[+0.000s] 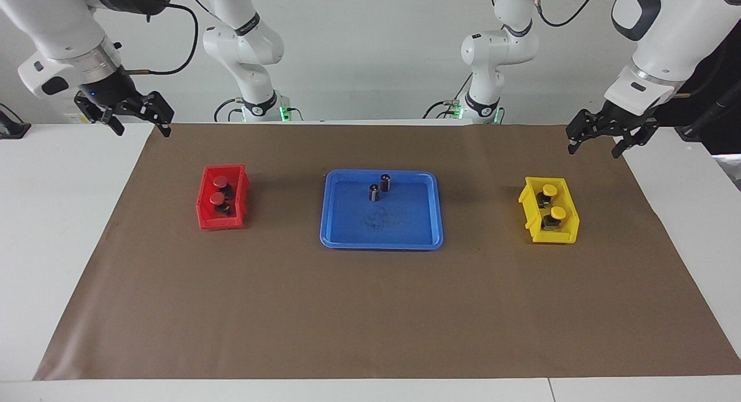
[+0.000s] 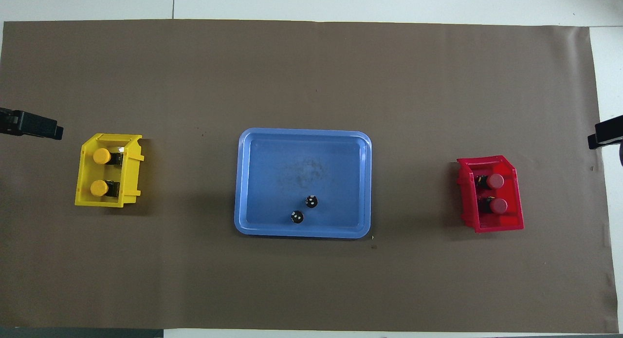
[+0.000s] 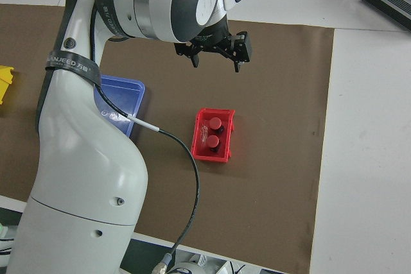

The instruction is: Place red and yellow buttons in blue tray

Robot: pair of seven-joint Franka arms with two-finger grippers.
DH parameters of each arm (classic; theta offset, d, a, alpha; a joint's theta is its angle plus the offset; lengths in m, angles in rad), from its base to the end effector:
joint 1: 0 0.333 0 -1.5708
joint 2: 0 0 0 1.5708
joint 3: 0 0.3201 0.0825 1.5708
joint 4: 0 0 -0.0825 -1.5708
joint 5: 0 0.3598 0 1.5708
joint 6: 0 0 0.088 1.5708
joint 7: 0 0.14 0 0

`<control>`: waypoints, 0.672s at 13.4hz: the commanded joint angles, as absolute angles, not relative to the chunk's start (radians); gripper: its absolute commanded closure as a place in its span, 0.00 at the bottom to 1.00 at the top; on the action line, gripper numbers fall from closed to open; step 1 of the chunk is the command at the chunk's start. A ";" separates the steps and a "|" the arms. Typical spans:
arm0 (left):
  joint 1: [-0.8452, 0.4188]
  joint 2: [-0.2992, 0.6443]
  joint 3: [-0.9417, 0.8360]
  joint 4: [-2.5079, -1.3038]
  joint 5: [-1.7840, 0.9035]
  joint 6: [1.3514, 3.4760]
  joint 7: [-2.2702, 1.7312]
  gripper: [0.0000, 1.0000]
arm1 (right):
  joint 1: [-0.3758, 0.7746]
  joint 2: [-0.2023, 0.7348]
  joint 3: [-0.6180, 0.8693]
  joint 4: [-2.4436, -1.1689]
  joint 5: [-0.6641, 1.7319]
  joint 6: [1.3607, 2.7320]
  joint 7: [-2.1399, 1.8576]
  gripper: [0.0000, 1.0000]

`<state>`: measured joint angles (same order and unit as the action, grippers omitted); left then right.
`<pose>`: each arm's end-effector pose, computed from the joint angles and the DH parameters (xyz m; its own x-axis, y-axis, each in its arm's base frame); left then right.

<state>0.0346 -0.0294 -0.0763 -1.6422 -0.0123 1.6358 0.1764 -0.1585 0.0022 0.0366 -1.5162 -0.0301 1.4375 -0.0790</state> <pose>0.5267 -0.0242 0.5847 0.9762 -0.2156 0.0243 -0.2158 -0.9764 0.0059 0.5102 -0.0671 0.6076 0.9955 -0.0465 -0.0829 -0.0447 -0.9987 0.0235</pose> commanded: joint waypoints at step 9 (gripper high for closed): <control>0.037 -0.041 -0.075 -1.643 -0.008 1.599 0.179 0.00 | -0.158 -0.023 0.063 -1.557 -0.038 1.445 -0.057 0.00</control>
<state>0.0323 -0.0294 -0.0786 -1.6422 -0.0123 1.6315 0.1764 -0.1580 0.0014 0.0463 -1.5206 -0.0301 1.4372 -0.0789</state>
